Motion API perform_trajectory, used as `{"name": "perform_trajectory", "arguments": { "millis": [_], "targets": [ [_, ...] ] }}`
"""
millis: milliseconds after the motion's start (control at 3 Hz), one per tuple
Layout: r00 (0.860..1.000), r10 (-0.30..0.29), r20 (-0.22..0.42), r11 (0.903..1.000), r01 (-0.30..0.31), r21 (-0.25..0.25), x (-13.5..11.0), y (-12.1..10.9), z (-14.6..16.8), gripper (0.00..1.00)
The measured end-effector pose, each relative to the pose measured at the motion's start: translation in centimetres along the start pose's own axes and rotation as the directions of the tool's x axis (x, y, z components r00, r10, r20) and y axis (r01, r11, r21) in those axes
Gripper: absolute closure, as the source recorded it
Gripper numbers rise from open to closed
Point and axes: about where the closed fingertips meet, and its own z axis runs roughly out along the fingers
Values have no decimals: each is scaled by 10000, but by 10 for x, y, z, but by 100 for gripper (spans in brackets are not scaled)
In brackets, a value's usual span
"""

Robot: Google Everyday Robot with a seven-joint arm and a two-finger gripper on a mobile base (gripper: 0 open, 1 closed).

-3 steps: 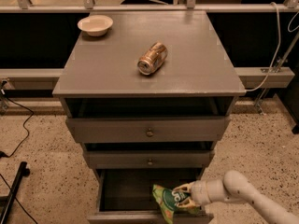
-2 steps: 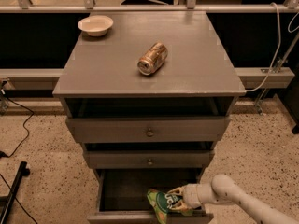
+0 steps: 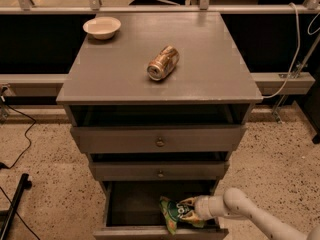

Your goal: Place green rice chip bag into bottom drawer

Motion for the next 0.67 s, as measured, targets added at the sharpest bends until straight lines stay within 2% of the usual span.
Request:
{"name": "perform_trajectory", "arguments": {
  "millis": [333, 667],
  "targets": [
    [9998, -65, -188, 9996, 70, 259, 11, -22, -9, 100],
    [10000, 9, -52, 9995, -7, 314, 25, -33, -9, 85]
  ]
}}
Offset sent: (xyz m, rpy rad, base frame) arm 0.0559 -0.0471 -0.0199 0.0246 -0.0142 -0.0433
